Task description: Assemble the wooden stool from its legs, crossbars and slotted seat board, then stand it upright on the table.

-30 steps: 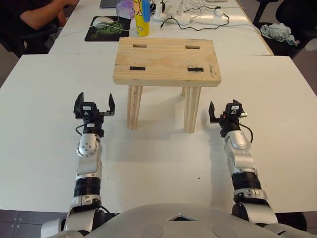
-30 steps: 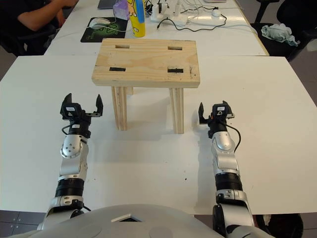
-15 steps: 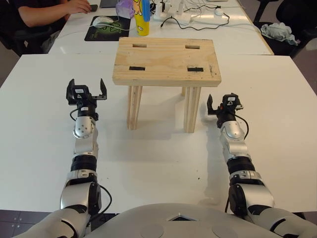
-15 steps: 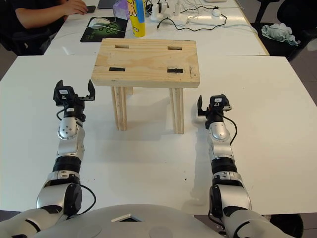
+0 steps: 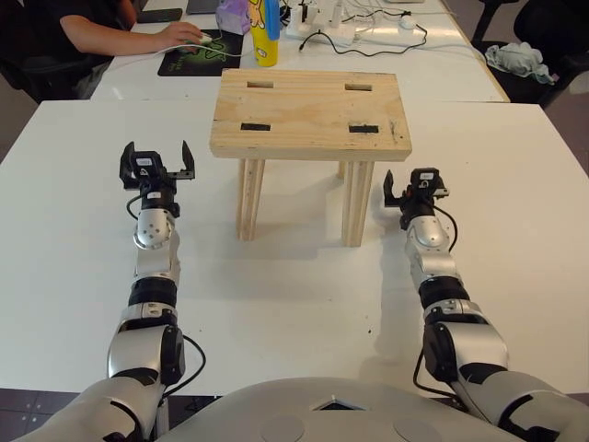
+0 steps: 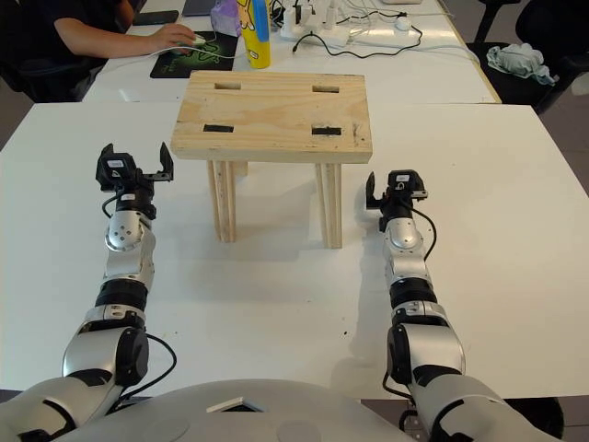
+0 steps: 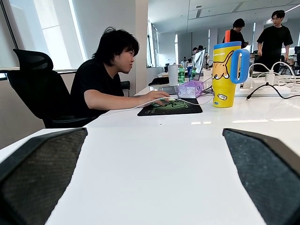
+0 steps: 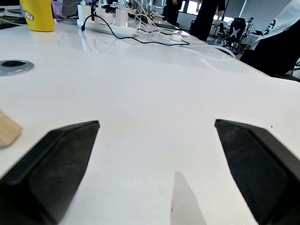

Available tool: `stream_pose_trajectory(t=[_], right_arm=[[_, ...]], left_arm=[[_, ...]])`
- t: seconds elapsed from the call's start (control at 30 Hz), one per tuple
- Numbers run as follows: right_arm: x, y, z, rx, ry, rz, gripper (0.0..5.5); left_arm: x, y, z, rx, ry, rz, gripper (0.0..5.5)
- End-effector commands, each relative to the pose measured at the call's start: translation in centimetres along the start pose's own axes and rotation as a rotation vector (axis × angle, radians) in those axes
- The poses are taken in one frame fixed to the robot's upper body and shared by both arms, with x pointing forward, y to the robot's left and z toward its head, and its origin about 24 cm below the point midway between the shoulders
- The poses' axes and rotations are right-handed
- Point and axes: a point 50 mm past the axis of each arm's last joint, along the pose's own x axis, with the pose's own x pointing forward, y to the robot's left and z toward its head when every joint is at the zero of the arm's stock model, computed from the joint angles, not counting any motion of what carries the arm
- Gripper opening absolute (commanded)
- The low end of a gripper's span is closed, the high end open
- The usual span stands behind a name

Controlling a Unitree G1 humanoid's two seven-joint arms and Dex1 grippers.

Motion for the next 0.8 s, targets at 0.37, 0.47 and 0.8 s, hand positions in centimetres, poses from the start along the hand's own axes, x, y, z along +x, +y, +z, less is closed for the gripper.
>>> stream_pose_trajectory(t=[0.37,0.47,0.8], right_arm=[[1.7,-0.8,2.5,-0.049,-0.068,0.015,4.59],[1.9,-0.6,2.5,-0.058,-0.065,0.021,4.59],[2.3,-0.1,2.9,-0.042,-0.074,0.004,4.59]], left_arm=[[1.5,-2.4,2.1,0.009,-0.103,-0.03,5.4],[1.5,-2.7,1.8,-0.009,-0.086,-0.032,5.4],[2.2,-3.0,1.6,-0.022,-0.066,-0.05,5.4]])
